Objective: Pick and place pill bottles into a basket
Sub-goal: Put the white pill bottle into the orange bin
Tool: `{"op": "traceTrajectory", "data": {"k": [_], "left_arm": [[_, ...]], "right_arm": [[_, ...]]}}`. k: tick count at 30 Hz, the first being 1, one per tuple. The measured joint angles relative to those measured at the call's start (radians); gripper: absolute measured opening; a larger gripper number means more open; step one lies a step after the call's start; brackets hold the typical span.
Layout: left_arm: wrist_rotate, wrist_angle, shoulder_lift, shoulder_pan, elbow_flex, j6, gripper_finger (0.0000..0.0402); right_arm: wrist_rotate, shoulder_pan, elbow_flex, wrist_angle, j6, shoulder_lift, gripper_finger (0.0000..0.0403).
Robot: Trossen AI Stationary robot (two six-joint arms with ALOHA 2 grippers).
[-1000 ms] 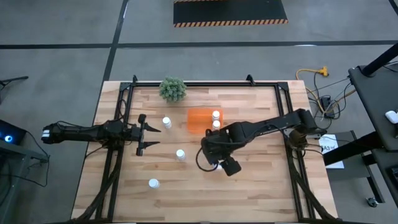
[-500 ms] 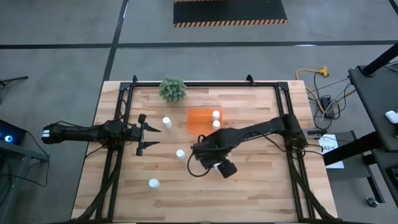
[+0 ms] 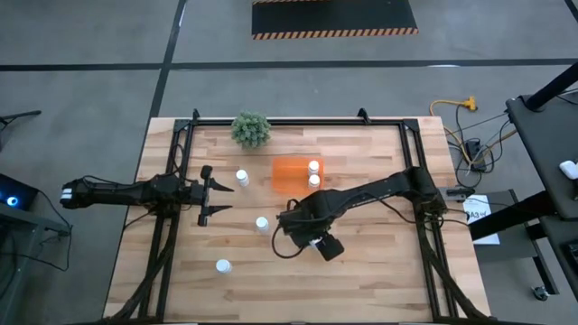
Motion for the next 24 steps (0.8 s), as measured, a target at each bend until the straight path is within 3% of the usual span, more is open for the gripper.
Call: {"op": "traceTrajectory", "data": {"k": [11, 24], "left_arm": [[0.0, 0.0, 0.0, 0.0, 0.0, 0.0, 0.0217], [0.0, 0.0, 0.0, 0.0, 0.0, 0.0, 0.0217]], "right_arm": [[-0.02, 0.004, -0.108, 0.106, -0.005, 0.0, 0.0233], [-0.018, 0.004, -0.141, 0.149, -0.003, -0.001, 0.0233]]}}
